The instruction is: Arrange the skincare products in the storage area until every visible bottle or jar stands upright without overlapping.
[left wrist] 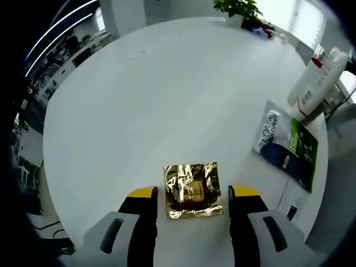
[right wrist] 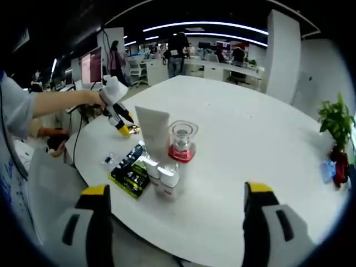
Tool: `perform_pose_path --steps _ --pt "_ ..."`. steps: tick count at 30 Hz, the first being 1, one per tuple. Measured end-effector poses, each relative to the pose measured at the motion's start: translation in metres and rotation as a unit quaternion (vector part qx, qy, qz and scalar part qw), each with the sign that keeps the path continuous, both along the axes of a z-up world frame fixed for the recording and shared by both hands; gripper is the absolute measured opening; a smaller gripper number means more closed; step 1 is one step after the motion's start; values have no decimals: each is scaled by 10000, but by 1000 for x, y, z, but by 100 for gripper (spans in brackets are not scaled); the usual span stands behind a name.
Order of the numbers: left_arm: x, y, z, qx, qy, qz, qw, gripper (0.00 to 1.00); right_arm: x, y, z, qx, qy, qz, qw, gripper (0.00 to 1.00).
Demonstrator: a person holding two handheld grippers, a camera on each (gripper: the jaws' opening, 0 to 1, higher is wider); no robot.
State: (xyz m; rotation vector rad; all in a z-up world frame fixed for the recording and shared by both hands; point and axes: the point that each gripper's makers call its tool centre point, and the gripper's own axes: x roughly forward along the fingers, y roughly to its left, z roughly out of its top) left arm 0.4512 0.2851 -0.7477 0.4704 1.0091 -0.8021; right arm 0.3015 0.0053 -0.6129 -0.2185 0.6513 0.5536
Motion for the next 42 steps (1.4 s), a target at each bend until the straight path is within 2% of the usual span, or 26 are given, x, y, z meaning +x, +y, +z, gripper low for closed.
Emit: perform_pose_path --steps 5,14,20,21,26,31,42 --pt "-2 1 -2 41 71 -20 10000 46 0 -1 0 -8 -7 -26 10000 100" --pt "-11 -3 2 81 7 -86 9999 38 0 -1 -2 -5 14 -33 10000 100" --pt "-17 -5 5 89 4 -52 9999 37 -1 0 0 0 -14 -11 10000 100" --pt "-11 -2 3 84 14 -30 10000 37 -1 -1 0 2 -19 -15 10000 100" --pt "-13 -3 3 89 20 -23 10000 37 -1 -2 0 -1 -21 -23 10000 100" --pt "-19 -6 4 186 13 -164 9997 37 -2 -1 1 -2 -31 -10 10000 100" --pt "-38 -13 5 388 75 -731 9965 37 -1 3 2 -29 -47 92 9999 100"
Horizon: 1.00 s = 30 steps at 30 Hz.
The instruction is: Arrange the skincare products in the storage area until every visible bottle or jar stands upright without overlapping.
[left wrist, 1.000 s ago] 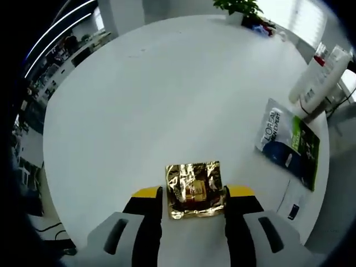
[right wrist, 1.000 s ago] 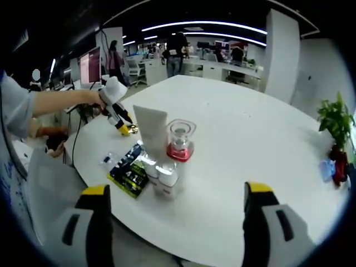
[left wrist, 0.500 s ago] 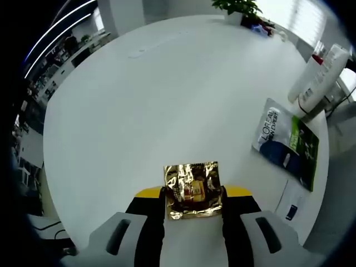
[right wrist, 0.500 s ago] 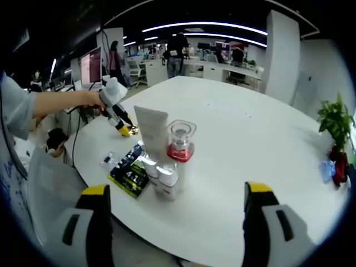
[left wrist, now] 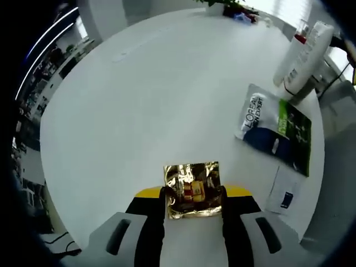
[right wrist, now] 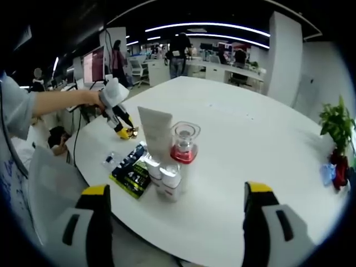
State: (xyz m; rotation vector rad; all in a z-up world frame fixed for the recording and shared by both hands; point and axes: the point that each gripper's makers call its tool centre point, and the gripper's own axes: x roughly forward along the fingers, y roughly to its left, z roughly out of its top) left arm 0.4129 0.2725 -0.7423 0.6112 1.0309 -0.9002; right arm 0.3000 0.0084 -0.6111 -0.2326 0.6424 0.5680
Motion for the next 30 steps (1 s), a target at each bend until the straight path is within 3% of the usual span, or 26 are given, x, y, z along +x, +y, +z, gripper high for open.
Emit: perform_pose_path --steps 11,24,30 --pt "2 -4 -1 144 5 -537 9985 37 0 4 1 11 -20 75 10000 100" --pt "-10 -15 -6 474 69 -1365 9895 37 -2 1 1 27 -41 44 10000 100" --pt "-16 -21 -8 536 114 -1570 9861 37 -3 0 1 30 -50 36 10000 100"
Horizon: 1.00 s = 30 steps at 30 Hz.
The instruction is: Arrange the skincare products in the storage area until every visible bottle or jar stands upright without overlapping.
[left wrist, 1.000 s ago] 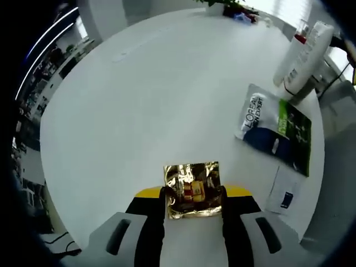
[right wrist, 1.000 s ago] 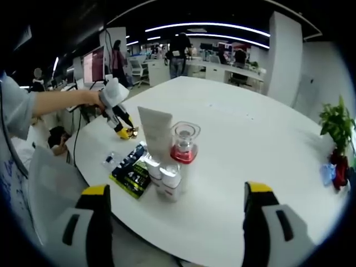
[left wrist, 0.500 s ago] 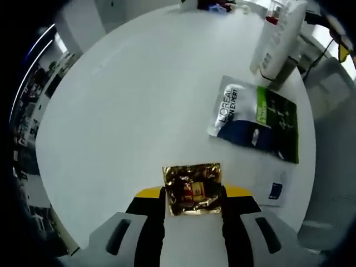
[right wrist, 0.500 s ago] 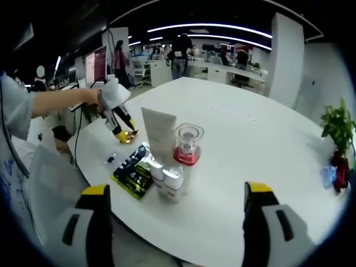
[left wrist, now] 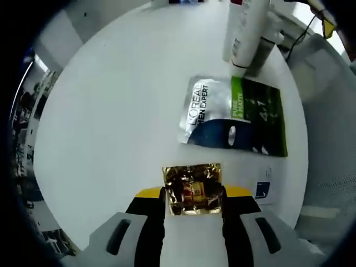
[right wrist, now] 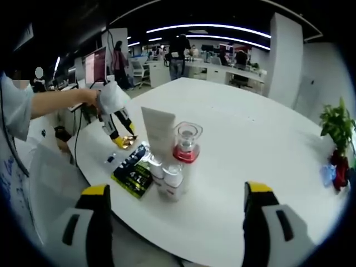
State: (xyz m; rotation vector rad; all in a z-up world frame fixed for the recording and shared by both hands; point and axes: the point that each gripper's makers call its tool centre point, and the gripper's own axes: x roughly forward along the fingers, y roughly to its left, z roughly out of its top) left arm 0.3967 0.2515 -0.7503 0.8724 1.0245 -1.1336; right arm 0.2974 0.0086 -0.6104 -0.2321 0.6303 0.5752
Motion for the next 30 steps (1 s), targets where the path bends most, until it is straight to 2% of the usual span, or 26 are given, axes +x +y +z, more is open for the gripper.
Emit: perform_pose_path --steps 16,30 --pt "-12 -15 -5 292 99 -679 9972 37 -3 -2 -3 -40 36 8 10000 100" --pt "-17 -20 -4 388 209 -972 9943 37 -3 -4 -2 -82 42 17 10000 100"
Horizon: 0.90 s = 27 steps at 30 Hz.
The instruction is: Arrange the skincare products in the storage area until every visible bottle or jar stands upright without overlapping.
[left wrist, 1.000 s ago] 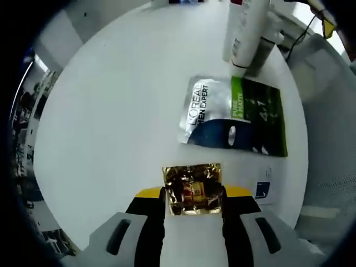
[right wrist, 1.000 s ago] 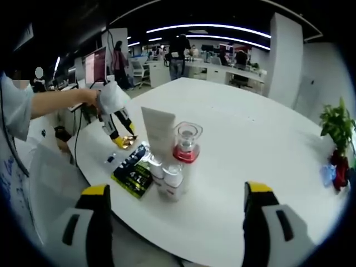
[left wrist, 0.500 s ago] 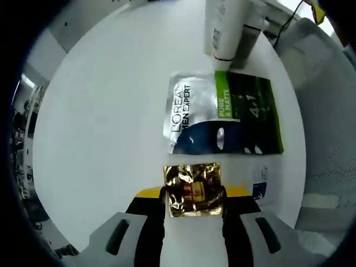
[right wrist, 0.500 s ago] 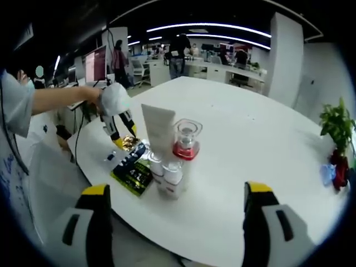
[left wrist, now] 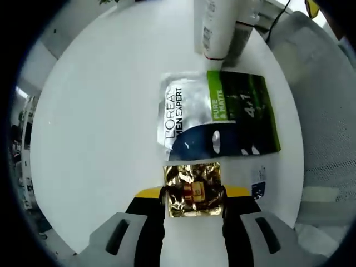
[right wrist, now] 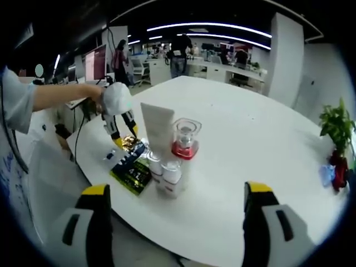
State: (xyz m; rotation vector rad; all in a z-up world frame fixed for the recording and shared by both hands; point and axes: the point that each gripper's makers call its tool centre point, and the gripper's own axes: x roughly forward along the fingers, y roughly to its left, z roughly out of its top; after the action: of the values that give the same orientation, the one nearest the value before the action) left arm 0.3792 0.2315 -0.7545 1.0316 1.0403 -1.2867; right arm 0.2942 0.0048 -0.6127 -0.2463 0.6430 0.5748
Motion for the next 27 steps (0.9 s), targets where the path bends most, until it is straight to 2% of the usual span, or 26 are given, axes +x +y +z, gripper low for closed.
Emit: perform_pose_path --steps 9,18,27 --pt "0 -1 1 -115 -8 32 9999 38 0 2 -1 -8 6 42 10000 100" --pt "4 1 2 -209 -135 104 9996 42 -1 3 -1 -20 0 72 10000 100" --pt "3 4 5 -136 -246 20 9996 43 -1 1 1 -22 -41 37 10000 100"
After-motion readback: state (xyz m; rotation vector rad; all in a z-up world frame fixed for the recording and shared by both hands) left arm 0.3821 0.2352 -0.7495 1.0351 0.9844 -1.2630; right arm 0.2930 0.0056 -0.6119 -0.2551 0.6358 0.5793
